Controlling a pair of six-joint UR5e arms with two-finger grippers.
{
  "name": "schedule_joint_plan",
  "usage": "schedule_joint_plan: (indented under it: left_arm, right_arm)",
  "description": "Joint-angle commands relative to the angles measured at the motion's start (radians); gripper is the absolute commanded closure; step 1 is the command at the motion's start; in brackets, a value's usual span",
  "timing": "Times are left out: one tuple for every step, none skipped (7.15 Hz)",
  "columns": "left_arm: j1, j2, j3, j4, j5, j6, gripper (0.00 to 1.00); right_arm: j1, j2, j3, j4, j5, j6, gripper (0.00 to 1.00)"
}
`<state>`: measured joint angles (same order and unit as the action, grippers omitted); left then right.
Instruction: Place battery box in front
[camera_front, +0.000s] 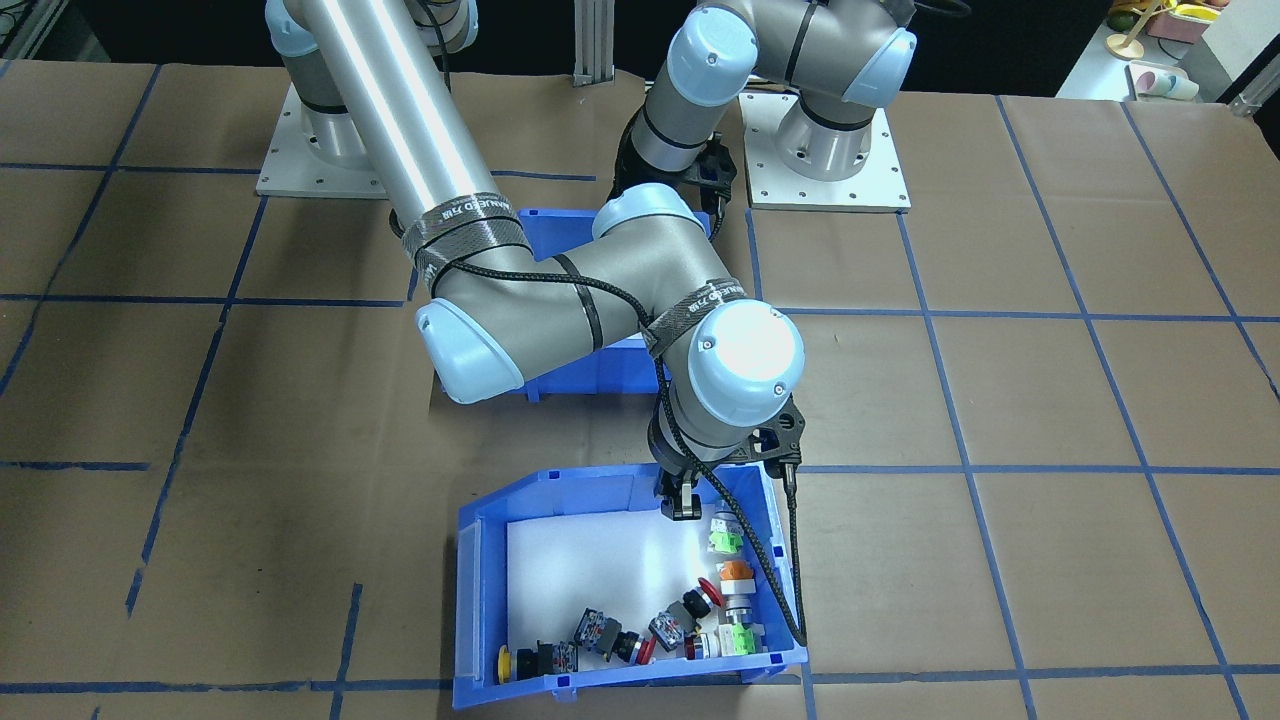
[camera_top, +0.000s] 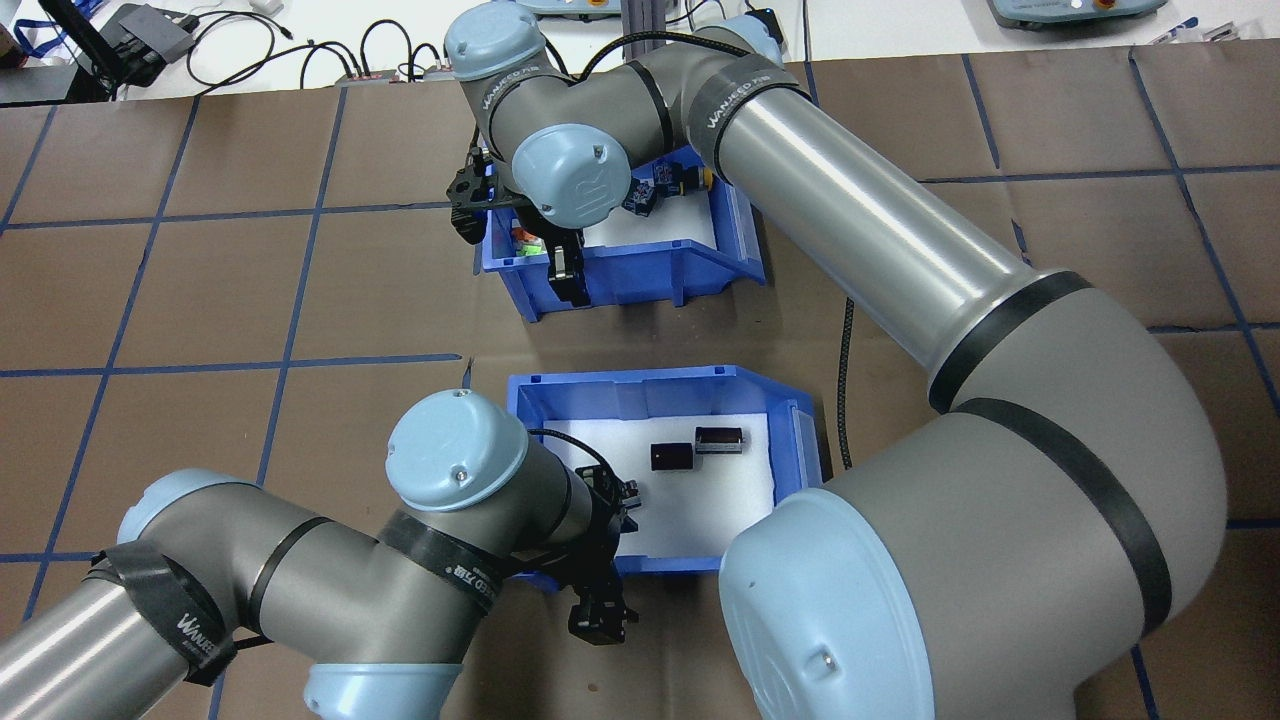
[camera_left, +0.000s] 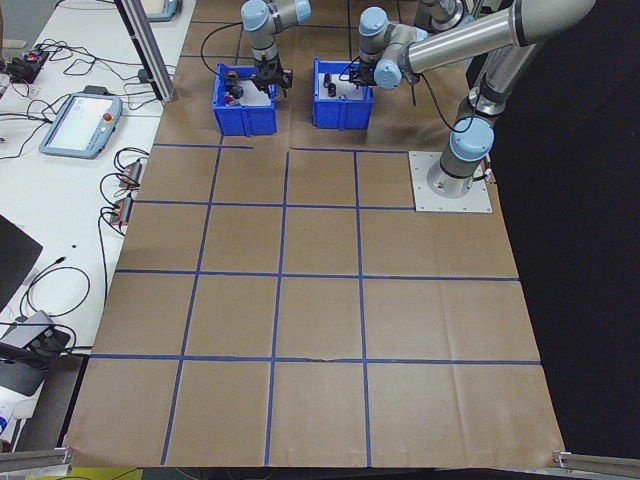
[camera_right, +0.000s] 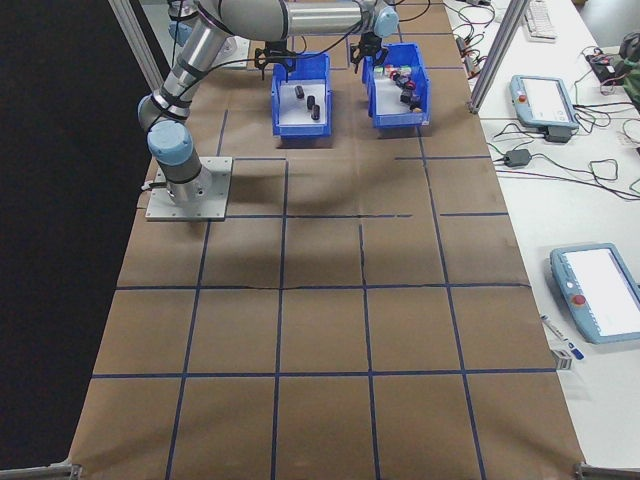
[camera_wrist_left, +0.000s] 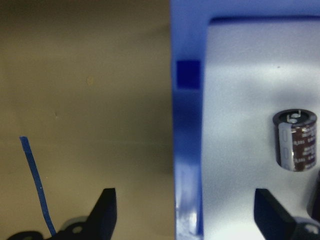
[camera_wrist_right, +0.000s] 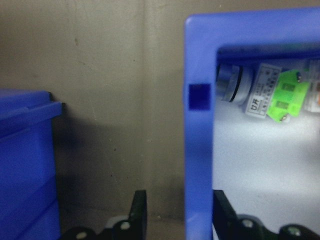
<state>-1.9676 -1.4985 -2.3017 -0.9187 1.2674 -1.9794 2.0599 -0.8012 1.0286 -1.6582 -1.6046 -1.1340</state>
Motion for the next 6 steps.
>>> schedule_joint_plan:
  left_arm:
    - [0.000, -0.014, 0.001, 0.033, -0.002, -0.004, 0.51]
    - [0.000, -0.014, -0.001, 0.085, -0.008, -0.006, 0.72]
    - [0.000, -0.013, 0.002, 0.090, -0.050, -0.006, 0.94]
    - [0.000, -0.005, 0.002, 0.125, -0.062, -0.002, 1.00]
    - [0.000, 0.012, 0.007, 0.129, -0.056, 0.004, 1.00]
    - [0.003, 0.033, 0.013, 0.127, -0.039, 0.011, 1.00]
  right_arm:
    - [-0.003, -0.009, -0.012, -0.002, -0.037, -0.006, 0.97]
    - [-0.010, -0.021, -0.019, -0.003, -0.046, -0.009, 0.99]
    - [-0.017, -0.027, -0.042, -0.023, -0.092, -0.013, 0.99]
    - [-0.032, -0.032, -0.085, -0.026, -0.124, -0.041, 0.99]
    - [-0.056, -0.038, -0.113, -0.026, -0.127, -0.052, 0.99]
    - [-0.096, -0.045, -0.119, -0.026, -0.127, -0.125, 0.99]
